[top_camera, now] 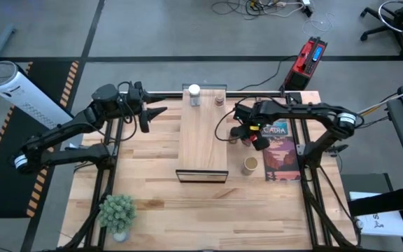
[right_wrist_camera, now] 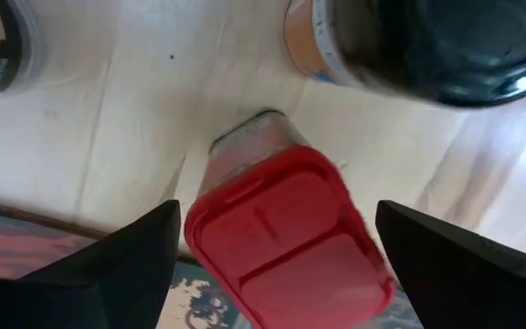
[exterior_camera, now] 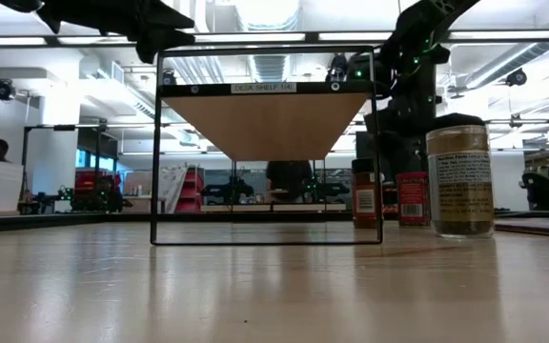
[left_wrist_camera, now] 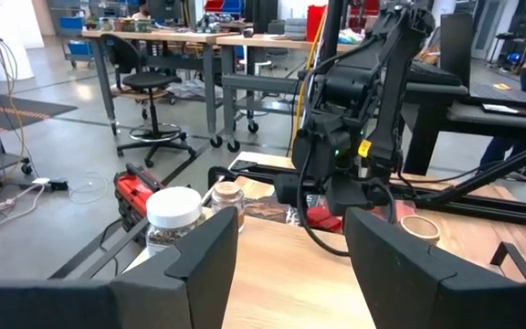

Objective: Shelf spices
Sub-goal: Put the red seasoning bottle on the shelf

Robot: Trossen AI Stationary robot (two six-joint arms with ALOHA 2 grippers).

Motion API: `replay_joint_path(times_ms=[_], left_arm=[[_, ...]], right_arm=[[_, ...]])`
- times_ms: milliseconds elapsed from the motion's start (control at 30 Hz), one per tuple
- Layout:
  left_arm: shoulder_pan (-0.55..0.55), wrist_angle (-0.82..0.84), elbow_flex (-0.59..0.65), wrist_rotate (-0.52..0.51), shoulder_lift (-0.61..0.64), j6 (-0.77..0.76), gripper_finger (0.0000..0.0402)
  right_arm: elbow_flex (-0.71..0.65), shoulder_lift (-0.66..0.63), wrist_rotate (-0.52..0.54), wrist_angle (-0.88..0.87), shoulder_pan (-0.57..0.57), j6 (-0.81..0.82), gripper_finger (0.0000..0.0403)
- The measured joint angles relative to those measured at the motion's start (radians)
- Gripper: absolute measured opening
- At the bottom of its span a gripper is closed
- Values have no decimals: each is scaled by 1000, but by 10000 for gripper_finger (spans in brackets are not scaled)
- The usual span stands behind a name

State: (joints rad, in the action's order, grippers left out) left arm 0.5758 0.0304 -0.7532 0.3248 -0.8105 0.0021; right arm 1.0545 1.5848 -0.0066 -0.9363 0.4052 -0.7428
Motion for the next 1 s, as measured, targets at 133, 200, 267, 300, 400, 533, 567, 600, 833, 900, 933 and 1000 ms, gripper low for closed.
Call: replay_joint_path(times_ms=[133, 200, 267, 300, 400, 533, 567, 600, 833, 900, 933, 1000], left_arm=[[0, 11, 0, 0, 7, 0, 196], [0, 11, 0, 0, 9, 0, 197], [0, 11, 0, 0, 11, 0, 196], [0, 11, 0, 0, 11, 0, 195], [0, 11, 0, 0, 12, 0, 192], [0, 11, 0, 0, 12, 0, 190], [0, 11, 0, 0, 12, 0, 190], [0, 11, 0, 0, 12, 0, 190], [0, 12, 0, 0, 12, 0, 191], [0, 12, 0, 0, 12, 0, 189], [0, 13, 0, 0, 12, 0, 189], [0, 13, 0, 0, 12, 0, 188]], right_arm=[[-23, 2, -3, 4, 1, 11, 318], [-32, 2, -8, 7, 1, 11, 298], [-36, 2, -19, 8, 1, 18, 276], [-37, 2, -21, 10, 1, 20, 265], [-38, 1, -22, 12, 1, 26, 228], [-38, 1, -24, 14, 1, 26, 195], [-38, 1, -23, 14, 1, 26, 195], [-38, 1, -23, 14, 1, 26, 195], [-35, -30, -23, 16, 1, 40, 202], [-30, -56, -21, 28, 1, 39, 204], [-27, -69, -20, 30, 1, 39, 203], [-20, -95, -19, 29, 1, 36, 197]])
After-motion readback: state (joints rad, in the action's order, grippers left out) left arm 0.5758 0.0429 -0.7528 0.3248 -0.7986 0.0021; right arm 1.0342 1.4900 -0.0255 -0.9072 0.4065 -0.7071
